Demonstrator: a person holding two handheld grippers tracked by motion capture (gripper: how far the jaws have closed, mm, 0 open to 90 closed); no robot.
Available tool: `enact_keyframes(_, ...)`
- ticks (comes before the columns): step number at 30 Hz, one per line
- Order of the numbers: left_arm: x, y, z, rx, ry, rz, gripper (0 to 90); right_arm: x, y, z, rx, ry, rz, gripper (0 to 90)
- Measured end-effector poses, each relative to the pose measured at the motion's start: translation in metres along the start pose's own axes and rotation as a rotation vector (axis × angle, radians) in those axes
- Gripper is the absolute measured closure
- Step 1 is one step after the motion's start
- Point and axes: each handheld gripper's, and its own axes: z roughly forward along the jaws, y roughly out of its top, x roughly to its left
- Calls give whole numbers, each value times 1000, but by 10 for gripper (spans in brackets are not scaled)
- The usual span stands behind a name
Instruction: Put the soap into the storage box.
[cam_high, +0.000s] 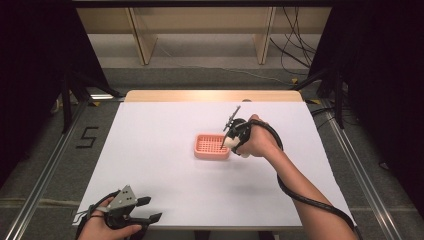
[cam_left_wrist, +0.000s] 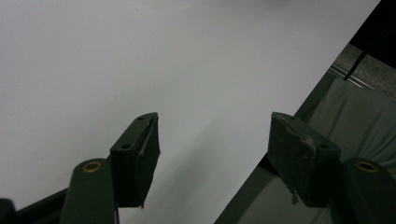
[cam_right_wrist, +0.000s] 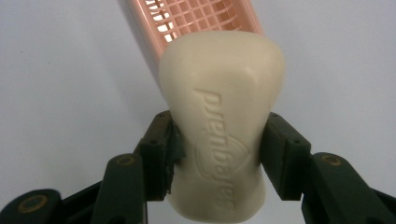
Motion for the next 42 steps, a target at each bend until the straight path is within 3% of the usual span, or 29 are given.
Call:
enact_keyframes(11, 0, 0, 0, 1, 0, 1, 337, 0, 6, 1, -6, -2, -6, 507)
enact_keyframes(13, 0, 0, 0, 1, 0, 2, 336, 1, 7, 0, -3, -2, 12, 507)
enact_keyframes(14, 0, 0, 0, 0, 0, 2, 337, 0, 8, 1, -8, -3, -8, 506)
enact_keyframes(17, 0, 0, 0, 0, 0, 3, 337, 1, 9, 1, -2, -2, 11, 506)
enact_keyframes(18, -1, 0, 0, -11, -1, -12, 336, 0, 9, 1, -5, -5, 2, 506)
enact_keyframes(19, 0, 0, -1, 1, 0, 3, 337, 0, 10, 2, -7, -5, -6, 506)
enact_keyframes(28, -1, 0, 1, -16, -1, -17, 337, 1, 15, 4, -6, -10, -19, 506)
enact_keyframes(30, -1, 0, 1, -16, -1, -16, 336, 1, 15, 4, -8, -11, -18, 506)
enact_keyframes(31, 0, 0, 0, 0, -1, 2, 336, 0, 16, 5, -16, -16, -44, 506)
enact_keyframes(33, 0, 0, 0, -1, -1, 1, 336, 2, 18, 5, -12, -12, -25, 506)
enact_keyframes(37, -1, 0, 0, -16, -1, -16, 337, 1, 19, 5, -19, -8, -37, 506)
enact_keyframes(42, 0, 0, -1, -2, -1, 2, 337, 1, 20, 6, -28, -10, -41, 506)
